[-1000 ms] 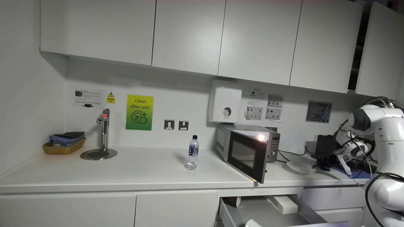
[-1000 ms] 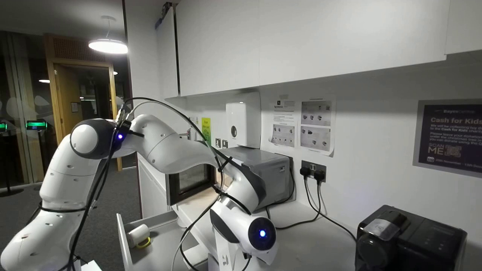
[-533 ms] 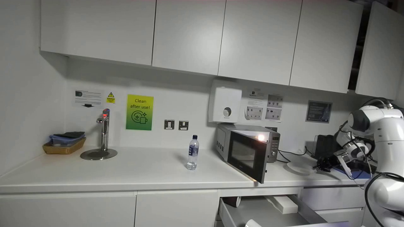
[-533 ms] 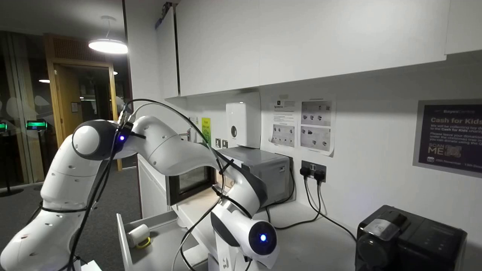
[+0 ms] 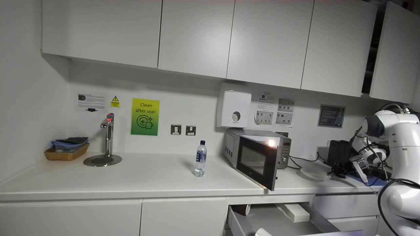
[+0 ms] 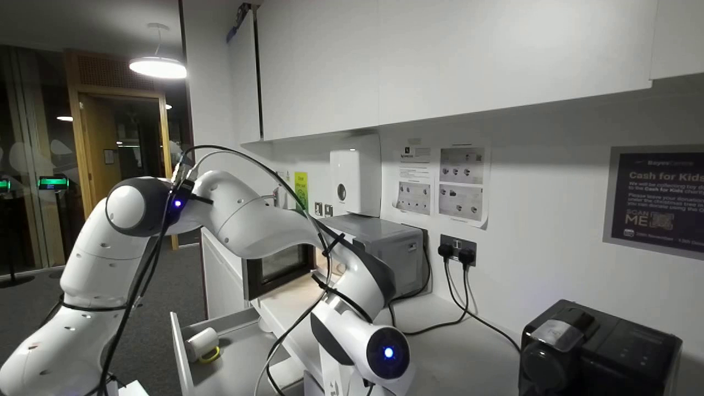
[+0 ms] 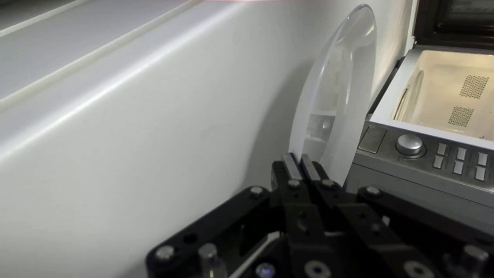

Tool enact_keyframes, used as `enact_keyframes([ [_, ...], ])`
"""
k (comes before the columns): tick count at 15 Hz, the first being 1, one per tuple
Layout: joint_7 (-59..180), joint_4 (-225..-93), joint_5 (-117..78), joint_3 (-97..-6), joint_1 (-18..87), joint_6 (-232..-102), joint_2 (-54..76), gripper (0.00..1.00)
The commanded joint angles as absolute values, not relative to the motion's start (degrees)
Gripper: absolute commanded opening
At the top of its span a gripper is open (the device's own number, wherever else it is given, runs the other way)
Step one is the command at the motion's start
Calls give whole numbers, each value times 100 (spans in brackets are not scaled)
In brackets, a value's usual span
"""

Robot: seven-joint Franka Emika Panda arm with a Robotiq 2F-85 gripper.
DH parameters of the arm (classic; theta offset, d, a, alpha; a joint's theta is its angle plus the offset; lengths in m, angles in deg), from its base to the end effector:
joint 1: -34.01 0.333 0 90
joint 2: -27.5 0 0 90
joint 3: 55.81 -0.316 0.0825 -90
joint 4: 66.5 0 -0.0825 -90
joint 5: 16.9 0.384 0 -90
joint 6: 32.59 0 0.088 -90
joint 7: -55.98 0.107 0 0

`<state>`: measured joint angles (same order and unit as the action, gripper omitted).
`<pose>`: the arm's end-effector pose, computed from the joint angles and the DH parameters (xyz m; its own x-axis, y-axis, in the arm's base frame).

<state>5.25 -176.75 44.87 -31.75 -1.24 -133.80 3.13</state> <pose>0.3739 -0.4560 0.2779 0.7480 -0.6591 0.0775 -0.3595 -0.5006 -0.7875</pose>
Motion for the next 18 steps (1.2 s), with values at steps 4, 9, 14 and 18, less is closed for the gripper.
enact_keyframes([
  [4, 632, -17137, 4634, -3372, -500, -13184, -16, 1],
  [9, 757, -16863, 4661, -3531, -706, -13082, -261, 1],
  [14, 760, -16674, 4642, -3707, -887, -13029, -458, 1],
  [18, 761, -16596, 4629, -3801, -979, -12972, -538, 1],
])
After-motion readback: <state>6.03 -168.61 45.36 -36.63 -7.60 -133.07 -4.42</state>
